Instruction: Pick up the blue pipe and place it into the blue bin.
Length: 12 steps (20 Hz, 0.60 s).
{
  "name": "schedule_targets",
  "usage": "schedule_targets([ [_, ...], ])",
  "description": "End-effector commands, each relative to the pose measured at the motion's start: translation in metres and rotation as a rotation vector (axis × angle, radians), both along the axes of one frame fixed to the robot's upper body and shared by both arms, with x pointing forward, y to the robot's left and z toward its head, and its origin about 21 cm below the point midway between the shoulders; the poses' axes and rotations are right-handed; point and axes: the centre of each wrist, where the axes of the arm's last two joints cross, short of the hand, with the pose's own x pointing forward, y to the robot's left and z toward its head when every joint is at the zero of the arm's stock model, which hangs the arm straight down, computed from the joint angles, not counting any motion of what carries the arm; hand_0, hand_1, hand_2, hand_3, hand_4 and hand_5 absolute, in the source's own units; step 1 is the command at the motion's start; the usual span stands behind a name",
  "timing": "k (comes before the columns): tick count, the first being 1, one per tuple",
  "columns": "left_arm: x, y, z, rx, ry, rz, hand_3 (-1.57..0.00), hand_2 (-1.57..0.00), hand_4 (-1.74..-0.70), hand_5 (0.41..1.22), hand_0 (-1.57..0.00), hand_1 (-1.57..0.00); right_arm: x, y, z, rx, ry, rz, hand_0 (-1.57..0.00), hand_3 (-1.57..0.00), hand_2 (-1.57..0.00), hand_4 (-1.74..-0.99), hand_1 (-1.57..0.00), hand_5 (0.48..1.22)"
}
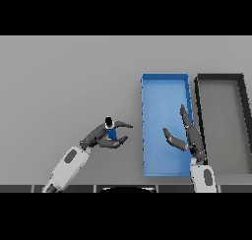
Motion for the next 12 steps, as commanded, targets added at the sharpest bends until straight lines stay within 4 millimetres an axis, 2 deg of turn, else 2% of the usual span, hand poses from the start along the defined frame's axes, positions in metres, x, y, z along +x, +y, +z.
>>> schedule_targets([
  [1,0.002,0.0,-0.001,-0.01,0.015,0.019,-0.72,-0.7,-1.35,0.828,-0.44,-0.59,-0.001,0.002,0.001,-0.002,-0.01,0.004,0.0,0.0,0.0,-1.259,0.0,0.602],
  [3,-0.002,-0.009,-0.003,-0.022,0.009,0.033,-1.0,-1.01,-1.48,0.969,-0.85,-0.94,0.004,0.0,0.004,-0.006,-0.014,-0.001,0.0,0.0,0.0,-1.261,0.0,0.609],
  [5,-0.008,-0.01,-0.008,-0.052,-0.013,0.029,-1.16,-1.21,-1.57,1.06,-1.11,-1.17,0.002,0.001,0.004,-0.001,-0.021,0.005,0.0,0.0,0.0,-1.259,0.0,0.614],
  [6,-0.005,-0.011,-0.005,-0.03,-0.035,0.036,-1.21,-1.29,-1.6,1.092,-1.2,-1.25,0.006,0.005,0.005,0.0,-0.011,0.002,0.0,0.0,0.0,-1.26,0.0,0.614],
  [8,-0.011,-0.02,-0.006,-0.039,-0.069,0.034,-1.31,-1.39,-1.65,1.139,-1.33,-1.37,0.007,0.003,0.004,-0.007,-0.011,0.0,0.0,0.0,0.0,-1.255,0.0,0.616],
  [10,-0.011,-0.016,0.0,-0.061,-0.104,0.03,-1.37,-1.45,-1.68,1.168,-1.42,-1.44,0.004,0.002,0.001,-0.014,-0.02,0.01,0.0,0.0,0.0,-1.25,0.0,0.622],
  [12,-0.008,-0.021,0.013,-0.113,-0.137,0.027,-1.4,-1.5,-1.7,1.187,-1.47,-1.49,0.003,0.001,0.003,-0.025,-0.015,0.002,0.0,0.0,0.0,-1.244,0.0,0.623],
])
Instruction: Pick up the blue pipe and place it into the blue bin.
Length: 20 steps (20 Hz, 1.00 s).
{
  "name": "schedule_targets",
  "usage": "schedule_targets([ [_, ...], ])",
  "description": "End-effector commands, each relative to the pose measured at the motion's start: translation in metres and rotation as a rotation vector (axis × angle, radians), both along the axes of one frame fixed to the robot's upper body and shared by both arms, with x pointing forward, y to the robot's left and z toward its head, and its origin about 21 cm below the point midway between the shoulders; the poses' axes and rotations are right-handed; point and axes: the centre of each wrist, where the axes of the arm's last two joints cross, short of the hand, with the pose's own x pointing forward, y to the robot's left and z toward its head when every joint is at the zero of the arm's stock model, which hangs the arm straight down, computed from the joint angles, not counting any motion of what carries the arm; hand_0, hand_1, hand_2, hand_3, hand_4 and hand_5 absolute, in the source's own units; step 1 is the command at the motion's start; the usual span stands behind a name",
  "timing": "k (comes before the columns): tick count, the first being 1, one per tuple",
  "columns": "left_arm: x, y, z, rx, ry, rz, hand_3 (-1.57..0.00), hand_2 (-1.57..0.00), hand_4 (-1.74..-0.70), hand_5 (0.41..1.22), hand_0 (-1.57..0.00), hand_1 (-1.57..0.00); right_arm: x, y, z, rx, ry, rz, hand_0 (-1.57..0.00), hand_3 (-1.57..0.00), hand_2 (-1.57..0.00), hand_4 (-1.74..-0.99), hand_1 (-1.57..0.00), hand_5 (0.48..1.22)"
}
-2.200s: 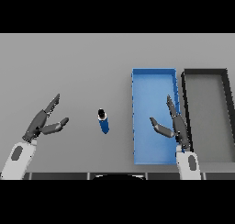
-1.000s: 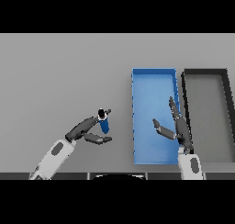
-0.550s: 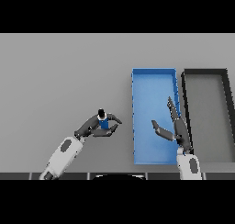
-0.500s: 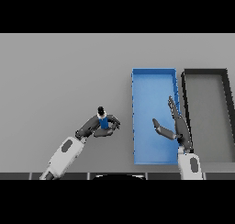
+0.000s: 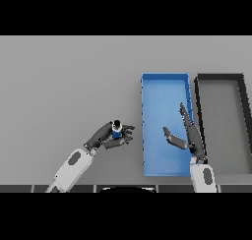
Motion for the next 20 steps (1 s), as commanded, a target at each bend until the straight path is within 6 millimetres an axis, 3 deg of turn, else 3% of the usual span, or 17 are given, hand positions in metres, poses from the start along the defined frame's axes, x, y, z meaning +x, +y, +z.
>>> schedule_targets([
  [1,-0.003,-0.003,0.006,-0.014,-0.02,-0.012,-1.42,-1.51,-1.71,1.194,-1.49,-1.5,0.002,0.001,0.0,0.007,-0.002,-0.002,0.0,0.0,0.0,-1.248,0.0,0.627],
  [5,0.002,-0.013,0.036,-0.059,-0.091,-0.077,-1.44,-1.55,-1.72,1.21,-1.54,-1.54,0.001,-0.001,-0.002,-0.019,-0.002,0.002,0.0,0.0,0.0,-1.221,0.0,0.631],
  [10,0.003,-0.023,0.06,-0.032,-0.088,-0.129,-1.45,-1.56,-1.73,1.217,-1.56,-1.56,0.001,-0.004,-0.001,-0.02,-0.016,0.004,0.0,0.0,0.0,-1.208,0.0,0.64],
  [16,0.001,-0.024,0.059,-0.006,-0.065,-0.149,-1.44,-1.57,-1.73,1.219,-1.57,-1.57,-0.01,0.0,-0.006,0.008,-0.007,-0.031,0.0,0.0,0.0,-1.174,0.0,0.629],
  [20,0.002,-0.026,0.062,0.002,-0.075,-0.141,-1.44,-1.57,-1.73,1.22,-1.57,-1.57,-0.018,0.006,-0.011,0.03,-0.011,-0.068,0.0,0.0,0.0,-1.209,0.0,0.623],
])
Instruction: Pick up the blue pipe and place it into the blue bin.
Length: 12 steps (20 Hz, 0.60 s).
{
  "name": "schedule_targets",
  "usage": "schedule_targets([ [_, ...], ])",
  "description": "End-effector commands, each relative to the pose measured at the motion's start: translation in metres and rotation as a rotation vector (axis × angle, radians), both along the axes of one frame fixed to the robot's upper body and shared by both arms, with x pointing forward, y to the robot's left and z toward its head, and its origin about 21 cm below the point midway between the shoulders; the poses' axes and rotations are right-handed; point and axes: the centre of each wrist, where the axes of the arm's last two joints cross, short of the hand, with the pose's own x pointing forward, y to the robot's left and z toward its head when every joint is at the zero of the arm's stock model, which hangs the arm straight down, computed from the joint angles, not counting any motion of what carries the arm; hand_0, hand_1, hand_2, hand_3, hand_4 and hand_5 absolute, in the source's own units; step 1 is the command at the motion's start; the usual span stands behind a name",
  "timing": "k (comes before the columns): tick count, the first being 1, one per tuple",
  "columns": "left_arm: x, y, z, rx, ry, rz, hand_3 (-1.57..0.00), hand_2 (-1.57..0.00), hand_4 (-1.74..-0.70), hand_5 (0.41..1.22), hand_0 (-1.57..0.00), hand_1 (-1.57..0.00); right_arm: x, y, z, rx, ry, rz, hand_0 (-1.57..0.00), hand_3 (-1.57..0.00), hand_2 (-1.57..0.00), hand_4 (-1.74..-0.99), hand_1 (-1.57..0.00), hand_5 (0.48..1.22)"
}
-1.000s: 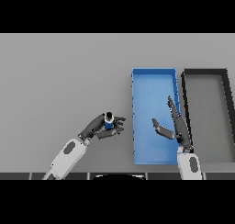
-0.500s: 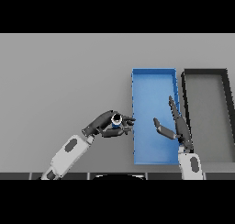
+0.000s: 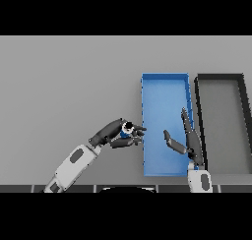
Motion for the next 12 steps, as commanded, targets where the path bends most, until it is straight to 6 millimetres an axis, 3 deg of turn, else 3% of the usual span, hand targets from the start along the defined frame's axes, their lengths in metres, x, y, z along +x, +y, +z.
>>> schedule_targets([
  [1,-0.001,0.0,-0.001,0.004,-0.003,0.001,-1.44,-1.57,-1.73,1.22,-1.57,-1.57,-0.003,0.0,-0.001,0.003,0.002,-0.006,0.0,0.0,0.0,-1.207,0.0,0.619],
  [3,0.0,0.002,0.0,0.009,-0.003,0.004,-1.44,-1.57,-1.73,1.22,-1.57,-1.57,-0.005,-0.002,0.003,0.031,-0.025,0.01,0.0,0.0,0.0,-1.191,0.0,0.619],
  [6,0.003,0.003,-0.001,0.009,0.0,0.0,-1.44,-1.57,-1.73,1.221,-1.57,-1.57,0.001,-0.004,0.026,0.123,-0.05,0.144,0.0,0.0,0.0,-1.199,0.0,0.593],
  [8,0.004,0.004,-0.002,0.013,-0.002,0.001,-1.44,-1.57,-1.73,1.221,-1.57,-1.57,0.003,-0.012,0.053,0.124,-0.072,0.246,0.0,0.0,0.0,-1.215,0.0,0.561],
  [12,0.001,0.001,-0.004,0.013,0.004,-0.01,-1.44,-1.57,-1.73,1.221,-1.57,-1.57,0.01,-0.001,0.097,0.049,-0.092,0.452,0.0,0.0,0.0,-1.274,0.0,0.518],
])
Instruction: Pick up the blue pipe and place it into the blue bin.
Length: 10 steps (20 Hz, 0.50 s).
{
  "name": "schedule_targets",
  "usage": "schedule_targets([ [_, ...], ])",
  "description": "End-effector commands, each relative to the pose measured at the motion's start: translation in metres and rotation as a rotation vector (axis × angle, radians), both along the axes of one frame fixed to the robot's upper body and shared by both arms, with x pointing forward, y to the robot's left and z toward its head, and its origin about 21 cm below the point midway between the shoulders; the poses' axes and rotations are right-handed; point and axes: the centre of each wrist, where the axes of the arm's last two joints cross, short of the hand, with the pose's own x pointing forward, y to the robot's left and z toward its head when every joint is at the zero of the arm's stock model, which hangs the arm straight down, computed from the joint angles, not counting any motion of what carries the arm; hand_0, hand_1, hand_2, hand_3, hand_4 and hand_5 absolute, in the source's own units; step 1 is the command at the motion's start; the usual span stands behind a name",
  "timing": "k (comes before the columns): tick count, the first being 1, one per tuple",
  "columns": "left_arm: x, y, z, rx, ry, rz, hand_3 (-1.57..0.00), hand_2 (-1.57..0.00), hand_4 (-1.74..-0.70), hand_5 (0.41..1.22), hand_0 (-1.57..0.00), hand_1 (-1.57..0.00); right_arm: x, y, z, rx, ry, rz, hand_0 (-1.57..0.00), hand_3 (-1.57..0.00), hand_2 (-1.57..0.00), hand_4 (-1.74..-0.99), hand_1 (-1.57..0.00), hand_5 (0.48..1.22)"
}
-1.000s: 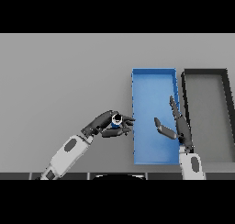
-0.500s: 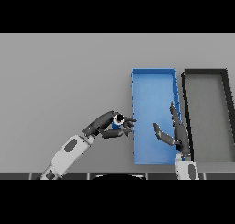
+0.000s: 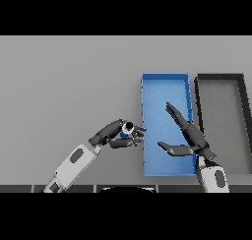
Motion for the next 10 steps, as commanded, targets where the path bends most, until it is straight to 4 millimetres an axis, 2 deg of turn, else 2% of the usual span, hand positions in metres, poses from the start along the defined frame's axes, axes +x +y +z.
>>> schedule_targets([
  [1,0.004,0.001,0.003,0.0,-0.003,0.009,-1.44,-1.57,-1.73,1.221,-1.57,-1.57,0.001,0.007,0.01,-0.015,-0.002,0.048,0.0,0.0,0.0,-1.286,0.0,0.52],
  [4,0.0,-0.005,0.003,0.007,-0.005,0.009,-1.44,-1.57,-1.73,1.221,-1.57,-1.57,0.006,0.022,0.037,-0.06,-0.021,0.177,0.0,0.0,0.0,-1.301,0.0,0.52],
  [6,0.002,0.001,0.0,0.018,-0.012,0.018,-1.44,-1.57,-1.73,1.221,-1.57,-1.57,0.01,0.033,0.046,-0.092,-0.027,0.232,0.0,0.0,0.0,-1.295,0.0,0.522],
  [10,0.003,-0.003,0.0,0.008,-0.009,-0.001,-1.44,-1.57,-1.73,1.221,-1.57,-1.57,0.025,0.054,0.065,-0.161,-0.075,0.349,0.0,0.0,0.0,-1.304,0.0,0.532],
])
